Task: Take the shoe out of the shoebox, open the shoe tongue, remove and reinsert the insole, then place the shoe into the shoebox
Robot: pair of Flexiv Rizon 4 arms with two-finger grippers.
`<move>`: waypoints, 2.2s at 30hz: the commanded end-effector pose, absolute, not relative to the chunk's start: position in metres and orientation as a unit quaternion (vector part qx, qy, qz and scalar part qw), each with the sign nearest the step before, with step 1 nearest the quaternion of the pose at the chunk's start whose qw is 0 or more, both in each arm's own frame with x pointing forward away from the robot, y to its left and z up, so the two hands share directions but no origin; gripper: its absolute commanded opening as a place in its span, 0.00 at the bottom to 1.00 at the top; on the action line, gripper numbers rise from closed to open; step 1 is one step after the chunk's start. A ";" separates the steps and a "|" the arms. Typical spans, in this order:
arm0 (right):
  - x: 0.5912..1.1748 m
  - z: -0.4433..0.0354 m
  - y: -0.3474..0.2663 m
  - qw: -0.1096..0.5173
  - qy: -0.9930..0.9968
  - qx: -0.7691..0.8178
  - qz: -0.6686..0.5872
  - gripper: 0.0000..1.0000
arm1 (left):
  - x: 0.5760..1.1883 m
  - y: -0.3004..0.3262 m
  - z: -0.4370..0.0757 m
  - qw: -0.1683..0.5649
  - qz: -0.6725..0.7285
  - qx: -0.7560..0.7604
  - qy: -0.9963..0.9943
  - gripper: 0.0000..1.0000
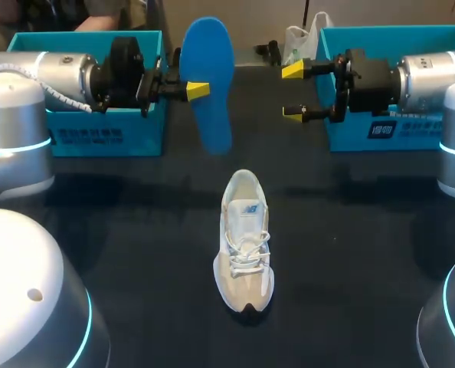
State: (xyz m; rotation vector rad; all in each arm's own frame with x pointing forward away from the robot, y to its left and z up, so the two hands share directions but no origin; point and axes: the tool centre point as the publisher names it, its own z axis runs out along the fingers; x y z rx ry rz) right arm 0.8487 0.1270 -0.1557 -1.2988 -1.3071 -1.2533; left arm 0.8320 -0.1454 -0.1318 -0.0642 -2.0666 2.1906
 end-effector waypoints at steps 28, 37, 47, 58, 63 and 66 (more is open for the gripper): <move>0.848 -0.155 0.127 0.440 -0.527 -0.525 -0.503 1.00 | 0.841 -0.154 -0.168 0.444 0.594 0.392 -0.545 0.00; 0.848 -0.155 0.127 0.440 -0.527 -0.525 -0.503 1.00 | 0.849 -0.150 -0.182 0.489 0.554 0.439 -0.511 0.00; 0.849 -0.154 0.127 0.434 -0.536 -0.526 -0.498 1.00 | 0.854 -0.158 -0.194 0.508 0.531 0.457 -0.501 0.00; 0.849 -0.130 0.128 0.381 -0.618 -0.576 -0.377 1.00 | 0.857 -0.166 -0.205 0.519 0.517 0.481 -0.481 0.00; 0.853 -0.106 0.137 0.340 -0.657 -0.607 -0.291 1.00 | 0.860 -0.167 -0.209 0.522 0.514 0.494 -0.470 0.00; 0.859 -0.090 0.148 0.318 -0.677 -0.627 -0.217 1.00 | 0.860 -0.167 -0.209 0.522 0.514 0.494 -0.470 0.00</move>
